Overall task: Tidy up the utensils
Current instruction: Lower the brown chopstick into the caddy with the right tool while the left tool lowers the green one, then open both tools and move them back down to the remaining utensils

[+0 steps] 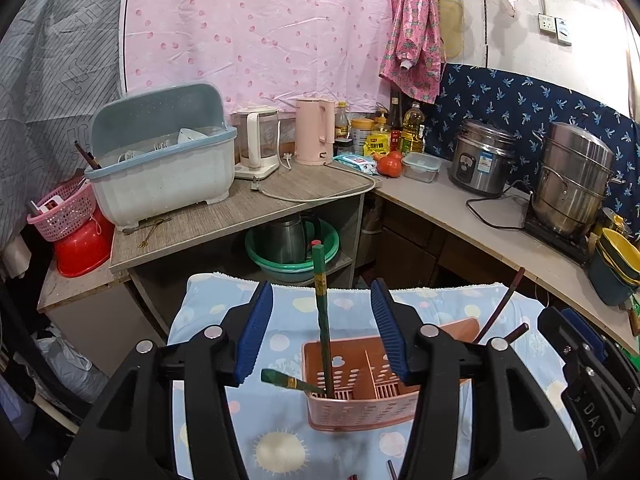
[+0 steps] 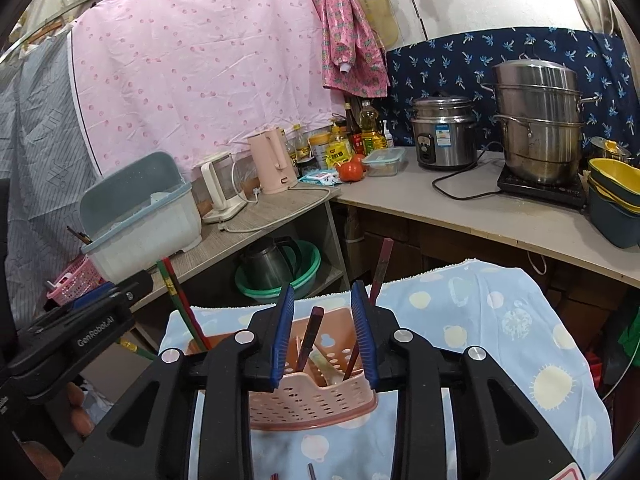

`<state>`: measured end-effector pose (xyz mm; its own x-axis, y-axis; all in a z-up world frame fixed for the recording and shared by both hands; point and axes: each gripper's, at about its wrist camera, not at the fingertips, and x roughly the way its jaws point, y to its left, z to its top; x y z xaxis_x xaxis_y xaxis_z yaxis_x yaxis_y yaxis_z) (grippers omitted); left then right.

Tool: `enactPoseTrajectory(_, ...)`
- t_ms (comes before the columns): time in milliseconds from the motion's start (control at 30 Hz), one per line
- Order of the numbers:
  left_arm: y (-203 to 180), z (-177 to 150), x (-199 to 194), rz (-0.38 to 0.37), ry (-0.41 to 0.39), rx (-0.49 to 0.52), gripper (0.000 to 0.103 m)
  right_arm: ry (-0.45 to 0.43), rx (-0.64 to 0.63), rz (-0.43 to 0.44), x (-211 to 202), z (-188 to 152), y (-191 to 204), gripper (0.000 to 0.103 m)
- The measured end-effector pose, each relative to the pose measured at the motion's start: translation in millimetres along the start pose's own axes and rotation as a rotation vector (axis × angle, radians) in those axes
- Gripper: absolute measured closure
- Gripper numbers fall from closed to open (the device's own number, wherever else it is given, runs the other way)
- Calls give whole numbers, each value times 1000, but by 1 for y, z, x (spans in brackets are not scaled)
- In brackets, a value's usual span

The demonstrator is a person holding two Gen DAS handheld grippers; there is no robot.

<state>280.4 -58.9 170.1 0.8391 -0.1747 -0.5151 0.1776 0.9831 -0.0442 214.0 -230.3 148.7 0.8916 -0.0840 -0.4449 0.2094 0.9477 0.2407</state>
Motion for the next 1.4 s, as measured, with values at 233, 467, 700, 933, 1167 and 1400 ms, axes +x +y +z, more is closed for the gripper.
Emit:
enactPoseTrajectory(233, 0, -7, -21, -8, -7, 0, 54, -3, -1, 14, -26, -6, -1, 72)
enactPoseTrajectory(467, -5, -20, -48, -23, -11, 9, 53, 17, -8, 22, -56, -23, -3, 72)
enactPoseTrajectory(700, -9, -40, -70, -33, 4, 21, 52, 52, -4, 32, -83, -49, -8, 72)
enactPoseTrajectory(933, -11, -74, -87, -44, 42, 32, 52, 111, -20, 30, -104, -83, -15, 72)
enactPoseTrajectory(1167, -11, -128, -91, -62, 140, 42, 52, 212, -26, 24, -114, -130, -27, 72)
enactPoseTrajectory(1400, -7, -185, -86, -76, 253, 51, 52, 303, -41, 9, -118, -171, -37, 72)
